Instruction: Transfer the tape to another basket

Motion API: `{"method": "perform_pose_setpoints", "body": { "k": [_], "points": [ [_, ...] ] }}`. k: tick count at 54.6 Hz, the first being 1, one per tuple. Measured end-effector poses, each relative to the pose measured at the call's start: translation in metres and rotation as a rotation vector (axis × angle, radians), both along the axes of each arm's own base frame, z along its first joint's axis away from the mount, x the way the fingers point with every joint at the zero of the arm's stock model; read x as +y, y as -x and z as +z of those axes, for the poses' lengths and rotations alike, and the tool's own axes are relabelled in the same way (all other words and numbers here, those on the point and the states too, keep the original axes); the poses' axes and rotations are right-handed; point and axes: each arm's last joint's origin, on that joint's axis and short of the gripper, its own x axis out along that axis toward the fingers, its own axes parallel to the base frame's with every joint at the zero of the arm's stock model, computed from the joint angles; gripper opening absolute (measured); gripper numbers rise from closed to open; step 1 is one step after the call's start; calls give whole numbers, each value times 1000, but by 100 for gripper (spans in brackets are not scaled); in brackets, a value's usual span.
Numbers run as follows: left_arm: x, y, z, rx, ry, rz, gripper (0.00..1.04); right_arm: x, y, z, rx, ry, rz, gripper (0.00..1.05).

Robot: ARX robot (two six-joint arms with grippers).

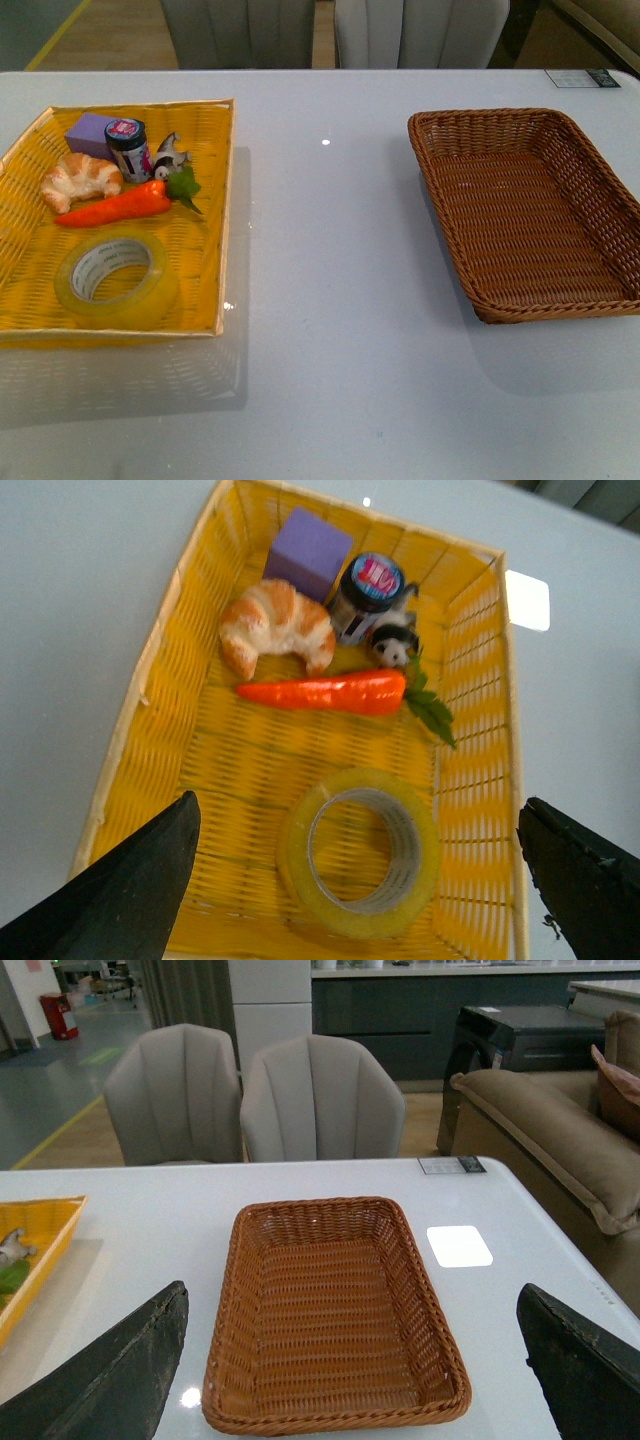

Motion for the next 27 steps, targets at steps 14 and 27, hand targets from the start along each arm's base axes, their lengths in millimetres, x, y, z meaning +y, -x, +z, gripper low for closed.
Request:
{"method": "perform_pose_setpoints", "body": {
  "k": [14, 27],
  "points": [
    [4, -30, -74, 200, 18, -14, 96, 0, 0, 0, 0, 0, 0, 96],
    [5, -47, -101, 249, 19, -37, 96, 0, 0, 0, 0, 0, 0, 96]
  ]
}}
